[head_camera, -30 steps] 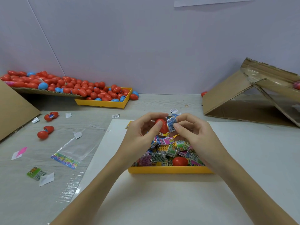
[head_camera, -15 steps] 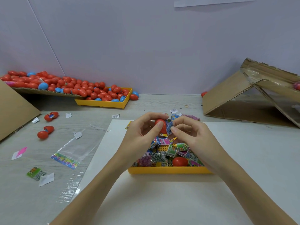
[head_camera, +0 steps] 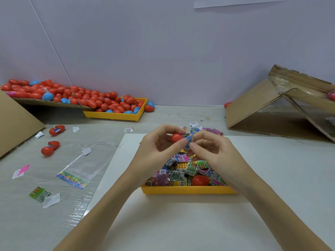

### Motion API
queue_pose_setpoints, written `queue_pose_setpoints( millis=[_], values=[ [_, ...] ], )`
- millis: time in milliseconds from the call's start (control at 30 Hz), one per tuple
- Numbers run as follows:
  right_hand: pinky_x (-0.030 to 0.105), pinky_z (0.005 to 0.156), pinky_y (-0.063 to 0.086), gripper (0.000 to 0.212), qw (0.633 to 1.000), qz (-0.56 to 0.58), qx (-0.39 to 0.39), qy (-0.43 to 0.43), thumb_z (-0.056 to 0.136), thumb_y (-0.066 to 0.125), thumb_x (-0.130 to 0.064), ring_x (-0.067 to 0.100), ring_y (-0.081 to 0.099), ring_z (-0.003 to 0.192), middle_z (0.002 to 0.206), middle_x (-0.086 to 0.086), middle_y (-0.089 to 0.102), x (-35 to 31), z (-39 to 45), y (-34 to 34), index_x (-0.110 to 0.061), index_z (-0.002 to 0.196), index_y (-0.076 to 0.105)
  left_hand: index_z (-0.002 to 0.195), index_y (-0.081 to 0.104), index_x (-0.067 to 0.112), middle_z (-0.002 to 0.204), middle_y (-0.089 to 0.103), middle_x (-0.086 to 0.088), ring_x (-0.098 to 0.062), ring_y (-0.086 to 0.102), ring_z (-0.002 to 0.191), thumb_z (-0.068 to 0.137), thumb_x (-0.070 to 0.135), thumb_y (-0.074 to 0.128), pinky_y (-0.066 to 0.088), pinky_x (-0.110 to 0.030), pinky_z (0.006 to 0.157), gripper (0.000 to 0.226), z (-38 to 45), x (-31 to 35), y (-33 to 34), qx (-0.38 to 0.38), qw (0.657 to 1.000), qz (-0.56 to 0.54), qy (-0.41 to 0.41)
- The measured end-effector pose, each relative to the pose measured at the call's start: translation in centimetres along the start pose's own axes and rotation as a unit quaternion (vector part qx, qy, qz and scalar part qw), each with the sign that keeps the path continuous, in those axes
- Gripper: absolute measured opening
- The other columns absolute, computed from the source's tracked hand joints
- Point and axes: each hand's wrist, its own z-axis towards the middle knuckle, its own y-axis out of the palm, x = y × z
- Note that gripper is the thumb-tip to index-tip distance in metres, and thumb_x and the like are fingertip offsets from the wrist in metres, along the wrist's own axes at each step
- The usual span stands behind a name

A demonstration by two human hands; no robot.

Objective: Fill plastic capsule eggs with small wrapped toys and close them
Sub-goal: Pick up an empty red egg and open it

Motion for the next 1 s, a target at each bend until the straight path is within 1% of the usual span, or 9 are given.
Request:
queue_pose_setpoints(
  millis=[100,167,267,400,567,667,800,900,1000],
  values=[
    [0.032,0.086,0.062,0.009,1.0,0.003,0.006,-0.004,0.101,0.064,-0.014,0.017,0.075,0.091,0.089,0.006,0.077,-0.13,-0.01,-0.11,-0.018,0.099,0.071,0.12,0.07,0.015,0.114,0.075,0.003,-0.019,0.073,0.105,0.085,0.024,0.08,0.059,-0.028,0.09,0.038,0.12,-0.06,-0.21,-0.018,1.0,0.012,0.008],
    [0.034,0.086,0.062,0.008,1.0,0.004,0.007,-0.004,0.102,0.064,-0.014,0.018,0.075,0.091,0.089,0.006,0.076,-0.14,0.0,-0.23,-0.017,0.099,0.071,0.123,0.07,0.015,0.117,0.075,0.003,-0.02,0.073,0.107,0.085,0.021,0.081,0.059,-0.027,0.091,0.04,0.17,-0.06,-0.31,-0.025,0.999,0.017,0.016],
    [0.037,0.087,0.062,0.008,1.0,0.004,0.004,-0.001,0.102,0.063,-0.014,0.02,0.075,0.092,0.09,0.007,0.076,-0.15,-0.03,-0.35,-0.013,0.102,0.071,0.125,0.07,0.017,0.118,0.075,0.006,-0.018,0.074,0.107,0.085,0.021,0.081,0.059,-0.025,0.09,0.042,0.22,-0.03,-0.41,-0.026,0.998,0.038,0.032],
    [0.037,0.088,0.062,0.009,1.0,0.007,0.002,0.005,0.102,0.062,-0.013,0.021,0.075,0.093,0.091,0.008,0.076,-0.25,-0.02,-0.44,-0.01,0.104,0.071,0.126,0.07,0.021,0.119,0.074,0.009,-0.016,0.074,0.106,0.083,0.021,0.082,0.058,-0.022,0.09,0.044,0.23,-0.04,-0.6,-0.031,0.996,0.061,0.052],
    [0.032,0.087,0.062,0.01,1.0,0.012,-0.004,0.017,0.102,0.063,-0.014,0.019,0.075,0.094,0.093,0.006,0.078,-0.28,0.03,-0.42,-0.013,0.104,0.073,0.124,0.071,0.017,0.117,0.074,0.003,-0.02,0.074,0.104,0.087,0.019,0.079,0.059,-0.024,0.089,0.038,0.22,-0.21,-0.65,-0.025,0.995,0.065,0.065],
    [0.029,0.084,0.062,0.011,0.995,0.083,0.002,0.053,0.098,0.066,-0.019,0.023,0.076,0.096,0.099,0.008,0.079,-0.53,0.0,-0.56,-0.013,0.104,0.074,0.122,0.072,0.018,0.11,0.076,0.002,-0.02,0.076,0.098,0.084,0.026,0.081,0.061,-0.028,0.087,0.039,0.19,-0.27,-0.69,-0.003,0.997,0.06,0.049],
    [0.03,0.084,0.062,0.031,0.981,0.174,0.029,0.079,0.09,0.07,-0.027,0.029,0.077,0.101,0.107,0.012,0.078,-0.89,0.13,-0.98,-0.007,0.113,0.072,0.115,0.072,0.029,0.105,0.077,0.008,-0.014,0.077,0.095,0.08,0.03,0.081,0.06,-0.021,0.082,0.036,0.21,-0.2,-0.73,0.011,0.997,0.062,0.044],
    [0.031,0.085,0.062,0.031,0.98,0.182,0.04,0.071,0.088,0.074,-0.027,0.029,0.077,0.101,0.106,0.013,0.078,-0.74,0.07,-0.74,-0.007,0.111,0.073,0.115,0.075,0.02,0.104,0.078,0.006,-0.016,0.077,0.095,0.078,0.027,0.085,0.061,-0.025,0.084,0.039,0.23,-0.41,-0.71,0.024,0.994,0.086,0.066],
    [0.033,0.086,0.063,0.029,0.989,0.13,0.047,0.06,0.085,0.076,-0.03,0.026,0.078,0.097,0.1,0.011,0.08,-0.41,-0.02,-0.34,-0.008,0.104,0.075,0.114,0.076,0.014,0.101,0.078,0.006,-0.015,0.077,0.091,0.076,0.023,0.088,0.061,-0.024,0.083,0.041,0.16,-0.6,-0.67,0.039,0.988,0.114,0.091]
  ],
)
